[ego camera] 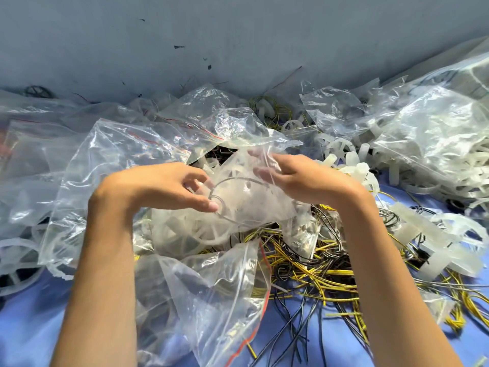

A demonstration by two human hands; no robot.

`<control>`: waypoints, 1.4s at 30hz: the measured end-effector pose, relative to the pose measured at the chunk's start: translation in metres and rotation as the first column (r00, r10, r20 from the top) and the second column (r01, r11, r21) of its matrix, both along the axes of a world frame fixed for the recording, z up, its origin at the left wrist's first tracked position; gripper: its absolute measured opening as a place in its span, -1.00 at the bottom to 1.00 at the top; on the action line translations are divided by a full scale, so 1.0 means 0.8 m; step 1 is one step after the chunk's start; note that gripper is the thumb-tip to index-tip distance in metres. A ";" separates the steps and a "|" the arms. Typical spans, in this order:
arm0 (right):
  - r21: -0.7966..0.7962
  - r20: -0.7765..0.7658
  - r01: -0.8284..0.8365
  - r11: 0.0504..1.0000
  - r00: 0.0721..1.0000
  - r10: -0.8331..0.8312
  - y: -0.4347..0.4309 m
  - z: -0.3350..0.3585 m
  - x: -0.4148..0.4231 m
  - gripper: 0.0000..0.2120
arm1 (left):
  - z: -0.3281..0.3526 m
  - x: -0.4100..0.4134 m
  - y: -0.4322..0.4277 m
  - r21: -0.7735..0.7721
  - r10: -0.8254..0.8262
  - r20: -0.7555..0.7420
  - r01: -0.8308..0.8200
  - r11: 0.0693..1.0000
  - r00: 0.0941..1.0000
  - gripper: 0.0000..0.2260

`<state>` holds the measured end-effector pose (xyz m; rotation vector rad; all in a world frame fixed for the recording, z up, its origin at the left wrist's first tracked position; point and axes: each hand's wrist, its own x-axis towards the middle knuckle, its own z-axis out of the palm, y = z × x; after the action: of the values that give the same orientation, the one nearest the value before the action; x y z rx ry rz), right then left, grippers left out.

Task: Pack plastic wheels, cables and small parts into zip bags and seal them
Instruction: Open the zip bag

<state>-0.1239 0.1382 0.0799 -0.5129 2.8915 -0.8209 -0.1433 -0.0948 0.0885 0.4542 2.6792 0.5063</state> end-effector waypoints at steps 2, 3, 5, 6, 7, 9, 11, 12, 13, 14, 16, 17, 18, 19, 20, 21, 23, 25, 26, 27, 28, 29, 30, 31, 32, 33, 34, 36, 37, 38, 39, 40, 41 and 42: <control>-0.043 -0.050 0.011 0.999 0.999 -0.013 0.003 0.004 0.003 -0.77 | -0.005 -0.003 0.006 -0.002 -0.014 -0.058 0.014 1.000 0.998 -0.74; -0.095 -0.041 0.002 0.995 0.999 -0.006 0.004 0.004 0.004 -0.72 | -0.007 -0.004 0.009 -0.006 -0.018 -0.095 0.018 1.000 0.995 -0.82; -0.231 0.035 -0.013 0.973 0.999 0.022 0.002 0.007 0.007 -0.45 | -0.009 -0.006 0.016 0.000 -0.024 -0.152 0.024 1.000 0.988 -0.89; -0.290 0.074 -0.001 0.957 0.997 0.023 0.000 0.010 0.008 -0.26 | -0.009 -0.006 0.019 0.010 -0.020 -0.169 0.022 1.000 0.985 -0.89; -0.336 0.110 0.009 0.942 0.994 0.030 -0.001 0.011 0.009 -0.11 | -0.009 -0.007 0.020 0.024 -0.012 -0.180 0.016 1.000 0.984 -0.89; -0.353 0.115 -0.032 0.935 0.990 0.077 -0.005 0.014 0.013 -0.06 | -0.010 -0.005 0.023 0.028 -0.002 -0.198 0.008 1.000 0.980 -0.89; -0.199 0.068 -0.094 0.975 0.992 0.110 -0.009 0.015 0.018 -0.16 | -0.007 -0.001 0.022 0.018 -0.004 -0.222 0.009 1.000 0.975 -0.85; -0.107 0.046 -0.103 0.989 0.993 0.108 -0.011 0.015 0.019 -0.20 | -0.003 0.002 0.019 0.004 -0.005 -0.228 0.006 1.000 0.974 -0.82; -0.062 0.041 -0.099 0.993 0.994 0.102 -0.012 0.013 0.019 -0.23 | 0.003 0.006 0.015 -0.008 -0.003 -0.244 0.001 1.000 0.970 -0.81; -0.072 0.051 -0.098 0.993 0.993 0.102 -0.014 0.011 0.018 -0.27 | 0.011 0.011 0.009 -0.020 0.010 -0.266 -0.016 1.000 0.964 -0.85; -0.155 0.085 -0.109 0.982 0.989 0.124 -0.022 0.011 0.018 -0.32 | 0.027 0.021 -0.004 -0.057 0.040 -0.332 -0.062 0.996 0.942 -0.85; -0.181 0.093 -0.115 0.977 0.987 0.134 -0.026 0.011 0.018 -0.33 | 0.034 0.026 -0.010 -0.088 0.041 -0.355 -0.078 0.993 0.934 -0.78; -0.189 0.094 -0.126 0.974 0.985 0.146 -0.030 0.011 0.018 -0.34 | 0.038 0.030 -0.013 -0.115 0.039 -0.353 -0.085 0.990 0.935 -0.75; -0.183 0.091 -0.139 0.973 0.983 0.157 -0.033 0.010 0.018 -0.36 | 0.040 0.033 -0.015 -0.138 0.039 -0.329 -0.089 0.986 0.943 -0.78; -0.162 0.084 -0.152 0.975 0.982 0.167 -0.036 0.009 0.018 -0.38 | 0.040 0.034 -0.015 -0.152 0.048 -0.283 -0.094 0.984 0.958 -0.83; -0.120 0.071 -0.164 0.979 0.982 0.173 -0.037 0.007 0.017 -0.40 | 0.037 0.032 -0.016 -0.153 0.066 -0.237 -0.104 0.983 0.969 -0.85; -0.018 0.037 -0.170 0.985 0.985 0.171 -0.035 0.003 0.016 -0.46 | 0.031 0.027 -0.020 -0.116 0.087 -0.168 -0.108 0.987 0.982 -0.68; -0.007 0.019 -0.164 0.986 0.986 0.164 -0.030 0.002 0.013 -0.51 | 0.032 0.026 -0.017 0.044 0.081 -0.201 -0.073 0.996 0.976 -0.41; -0.028 0.011 -0.166 0.986 0.986 0.167 -0.028 0.002 0.012 -0.53 | 0.035 0.027 -0.011 0.129 0.073 -0.274 -0.038 0.991 0.959 -0.31; -0.050 -0.007 -0.170 0.984 0.985 0.170 -0.027 0.004 0.011 -0.54 | 0.037 0.028 -0.003 0.181 0.070 -0.369 -0.002 0.984 0.927 -0.27; -0.073 -0.038 -0.173 0.982 0.985 0.170 -0.028 0.005 0.010 -0.56 | 0.036 0.027 0.008 0.197 0.059 -0.455 0.036 0.980 0.889 -0.29; -0.095 -0.079 -0.174 0.980 0.983 0.167 -0.028 0.005 0.009 -0.59 | 0.035 0.026 0.020 0.198 0.041 -0.506 0.071 0.978 0.861 -0.37; -0.111 -0.121 -0.175 0.978 0.980 0.161 -0.029 0.005 0.008 -0.61 | 0.031 0.023 0.031 0.187 0.016 -0.520 0.096 0.978 0.854 -0.46; -0.115 -0.153 -0.173 0.978 0.976 0.155 -0.029 0.005 0.008 -0.62 | 0.026 0.020 0.040 0.166 -0.011 -0.509 0.111 0.980 0.861 -0.56; -0.108 -0.165 -0.173 0.979 0.974 0.154 -0.029 0.004 0.008 -0.63 | 0.020 0.015 0.046 0.134 -0.032 -0.487 0.111 0.985 0.873 -0.66; -0.091 -0.146 -0.172 0.981 0.977 0.157 -0.028 0.004 0.008 -0.62 | 0.014 0.011 0.049 0.089 -0.048 -0.459 0.100 0.991 0.887 -0.72; -0.068 -0.100 -0.163 0.984 0.983 0.156 -0.027 0.003 0.007 -0.61 | 0.009 0.007 0.048 0.035 -0.061 -0.429 0.084 0.996 0.901 -0.73; 0.026 -0.030 -0.113 0.993 0.993 0.114 -0.022 -0.001 0.004 -0.54 | 0.000 0.000 0.040 -0.067 -0.058 -0.352 0.037 0.997 0.934 -0.68; 0.105 -0.041 -0.071 0.992 0.996 0.076 -0.021 -0.003 0.002 -0.50 | -0.002 -0.001 0.037 -0.092 -0.039 -0.308 0.012 0.996 0.951 -0.64; 0.180 -0.071 -0.028 0.983 0.997 0.042 -0.020 -0.005 0.000 -0.46 | -0.004 -0.003 0.033 -0.106 -0.012 -0.281 -0.019 0.994 0.960 -0.58; 0.230 -0.092 0.001 0.973 0.996 0.020 -0.020 -0.007 -0.001 -0.41 | -0.005 -0.003 0.029 -0.113 0.023 -0.276 -0.056 0.992 0.961 -0.54; 0.263 -0.081 0.018 0.965 0.997 0.004 -0.020 -0.009 -0.002 -0.37 | -0.005 -0.004 0.026 -0.112 0.060 -0.289 -0.096 0.989 0.955 -0.50; 0.301 -0.040 0.024 0.953 0.999 -0.013 -0.019 -0.011 -0.002 -0.33 | -0.004 -0.005 0.022 -0.102 0.094 -0.309 -0.131 0.986 0.946 -0.48; 0.354 0.014 0.026 0.935 0.999 -0.033 -0.017 -0.014 -0.003 -0.29 | -0.004 -0.006 0.018 -0.090 0.120 -0.329 -0.157 0.983 0.937 -0.46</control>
<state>-0.1264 0.1250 0.0688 -0.4192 2.9356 -0.2882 -0.1483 -0.0803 0.0857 0.3404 3.0536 0.3371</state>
